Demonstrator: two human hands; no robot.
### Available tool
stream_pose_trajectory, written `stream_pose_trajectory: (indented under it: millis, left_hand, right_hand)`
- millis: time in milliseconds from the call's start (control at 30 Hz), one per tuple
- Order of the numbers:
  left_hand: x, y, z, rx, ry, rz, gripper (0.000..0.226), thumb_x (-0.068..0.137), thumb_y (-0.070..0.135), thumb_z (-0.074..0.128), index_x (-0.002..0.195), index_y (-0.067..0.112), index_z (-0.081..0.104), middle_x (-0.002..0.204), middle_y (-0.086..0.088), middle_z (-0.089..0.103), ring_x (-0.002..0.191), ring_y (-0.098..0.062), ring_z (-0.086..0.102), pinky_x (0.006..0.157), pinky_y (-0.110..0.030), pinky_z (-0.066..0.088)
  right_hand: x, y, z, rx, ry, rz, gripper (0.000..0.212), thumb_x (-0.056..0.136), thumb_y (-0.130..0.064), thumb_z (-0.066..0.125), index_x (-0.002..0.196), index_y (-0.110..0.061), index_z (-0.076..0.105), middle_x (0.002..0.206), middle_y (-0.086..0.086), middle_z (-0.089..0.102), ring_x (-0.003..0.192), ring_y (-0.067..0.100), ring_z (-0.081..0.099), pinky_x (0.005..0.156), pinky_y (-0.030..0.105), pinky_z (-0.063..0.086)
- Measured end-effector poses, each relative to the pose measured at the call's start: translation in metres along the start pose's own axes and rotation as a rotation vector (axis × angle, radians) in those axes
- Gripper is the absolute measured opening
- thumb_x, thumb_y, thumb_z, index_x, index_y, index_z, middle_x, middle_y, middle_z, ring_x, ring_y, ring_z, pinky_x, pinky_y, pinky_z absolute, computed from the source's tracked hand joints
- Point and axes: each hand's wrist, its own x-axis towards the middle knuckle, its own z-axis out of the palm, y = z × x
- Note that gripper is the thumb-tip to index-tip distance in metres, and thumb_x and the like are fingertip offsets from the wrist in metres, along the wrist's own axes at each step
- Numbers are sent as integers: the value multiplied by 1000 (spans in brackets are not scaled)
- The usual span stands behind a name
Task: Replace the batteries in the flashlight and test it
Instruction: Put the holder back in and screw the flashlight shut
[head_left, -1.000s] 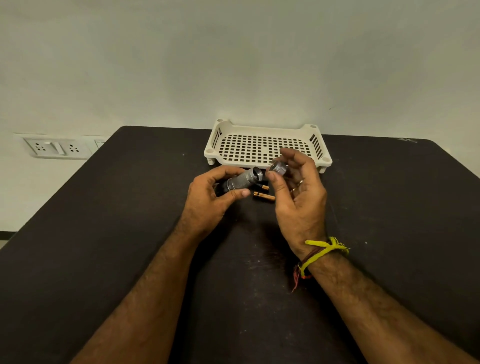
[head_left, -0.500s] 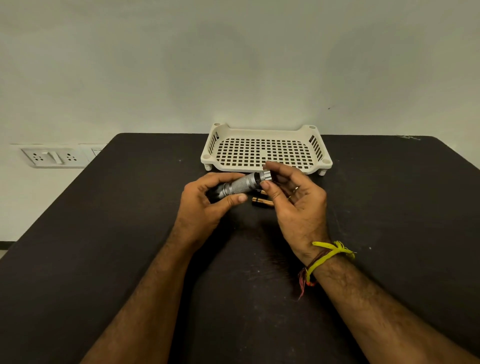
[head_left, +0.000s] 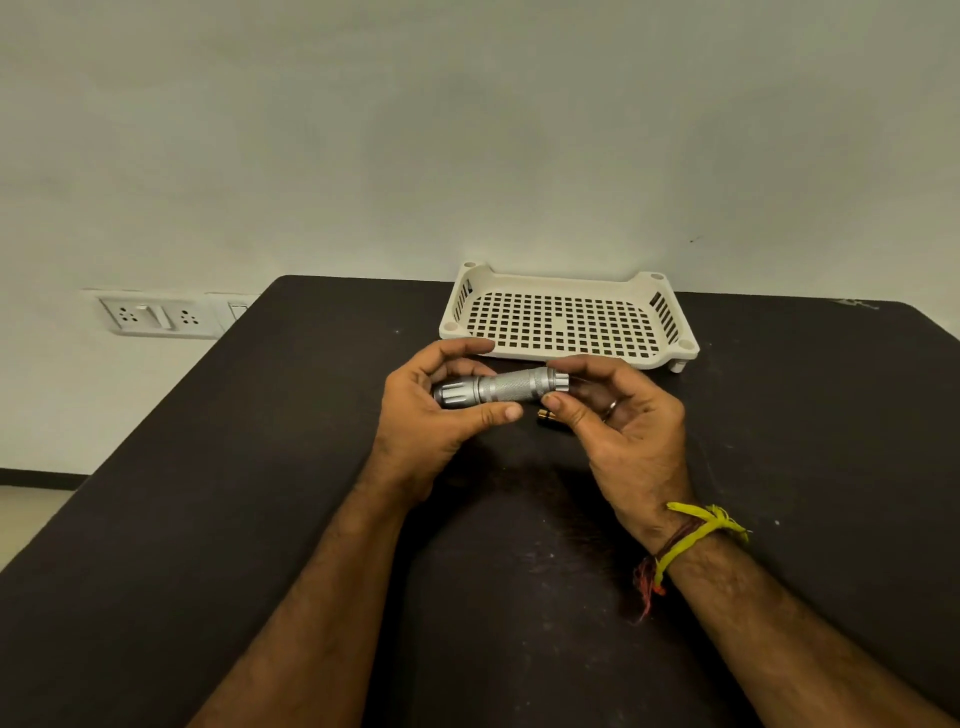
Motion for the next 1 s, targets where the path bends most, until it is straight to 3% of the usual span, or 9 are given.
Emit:
stream_pose_trajectory:
  millis: [200, 267, 367, 533, 633, 833, 1000]
  left_hand:
    - [0, -1, 4, -154, 66, -1, 88, 59, 2, 92, 136, 14, 51, 98, -7, 75, 92, -20, 73, 80, -31, 59]
    - [0, 0, 9, -266, 120, -14, 91, 59, 3, 90, 139, 12, 49, 116, -10, 73, 104, -22, 72, 84, -32, 59]
    - [-1, 3, 19, -488, 190, -112, 89, 60, -2, 83, 141, 9, 47, 135, -20, 61, 118, -27, 66, 88, -34, 58]
    - [-3, 6, 30, -763, 168, -313, 75, 68, -3, 72, 139, 2, 50, 120, -11, 72, 112, -23, 70, 83, -32, 61]
    - [-3, 7, 32, -786, 112, -368, 67, 77, 4, 69, 141, -1, 49, 131, -16, 66, 118, -25, 67, 87, -32, 60]
    - [-1, 5, 26, -783, 41, -338, 39, 77, 3, 67, 115, 9, 62, 105, -4, 77, 104, -17, 73, 84, -31, 60]
    - [-2, 7, 30, -764, 63, -340, 40, 76, 4, 68, 115, 8, 62, 106, -5, 77, 105, -19, 73, 83, -32, 61]
  right_hand:
    - [1, 0, -3, -38, -49, 33, 36, 81, 6, 75, 107, -18, 72, 107, -3, 77, 101, 17, 74, 85, 27, 61]
    - [1, -1, -1, -23, -33, 35, 35, 81, 7, 75, 107, -16, 72, 105, -2, 77, 99, 17, 75, 85, 29, 61]
    - [-1, -5, 3, -3, 28, 5, 36, 78, 10, 77, 103, -15, 71, 98, -5, 78, 93, 12, 75, 79, 22, 60]
    - [-4, -6, 3, -161, 71, -134, 34, 79, 2, 80, 111, -5, 72, 107, 6, 75, 99, 21, 74, 83, 24, 59]
    - [-4, -4, 3, -236, 84, -163, 32, 80, -5, 81, 111, -11, 72, 106, 5, 75, 98, 21, 73, 85, 32, 60]
    - [-4, -3, 4, -256, 79, -46, 13, 87, -33, 74, 98, -27, 72, 86, 0, 77, 69, 20, 75, 67, 45, 64]
    - [-5, -5, 6, -266, 90, -63, 38, 85, -32, 76, 120, -23, 64, 88, 5, 73, 71, 19, 76, 67, 38, 64]
